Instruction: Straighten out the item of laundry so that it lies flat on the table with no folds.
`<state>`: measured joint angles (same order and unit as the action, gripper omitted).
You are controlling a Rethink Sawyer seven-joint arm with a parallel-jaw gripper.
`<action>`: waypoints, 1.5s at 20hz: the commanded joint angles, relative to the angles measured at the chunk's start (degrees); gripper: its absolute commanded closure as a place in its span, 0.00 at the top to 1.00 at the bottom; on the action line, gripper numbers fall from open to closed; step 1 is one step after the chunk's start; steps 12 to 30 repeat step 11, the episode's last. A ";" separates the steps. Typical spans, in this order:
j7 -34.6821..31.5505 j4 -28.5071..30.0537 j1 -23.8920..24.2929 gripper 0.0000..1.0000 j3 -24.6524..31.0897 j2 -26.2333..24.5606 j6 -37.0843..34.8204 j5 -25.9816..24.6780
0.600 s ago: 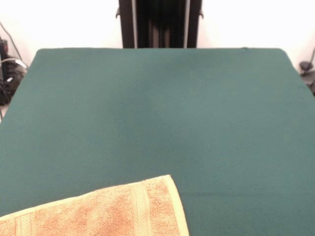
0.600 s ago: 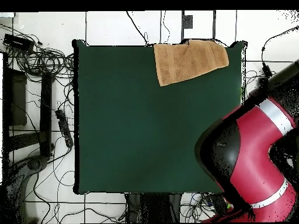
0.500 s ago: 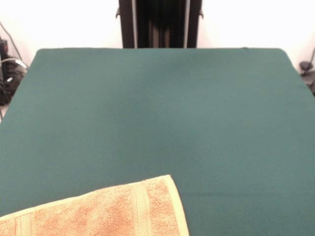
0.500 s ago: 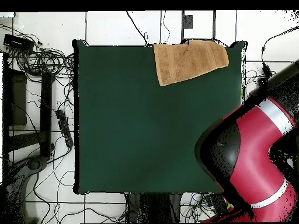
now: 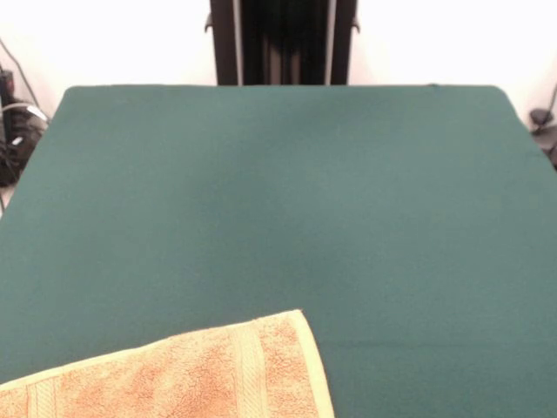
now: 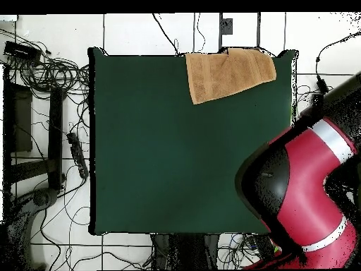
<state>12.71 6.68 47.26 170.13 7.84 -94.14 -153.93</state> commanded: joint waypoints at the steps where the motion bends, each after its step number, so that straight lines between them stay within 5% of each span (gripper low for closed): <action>1: -21.50 -6.08 -3.82 0.00 -8.17 -1.87 2.00 -1.32; 30: -20.44 -6.06 -3.68 0.00 -8.56 -2.31 2.58 -0.48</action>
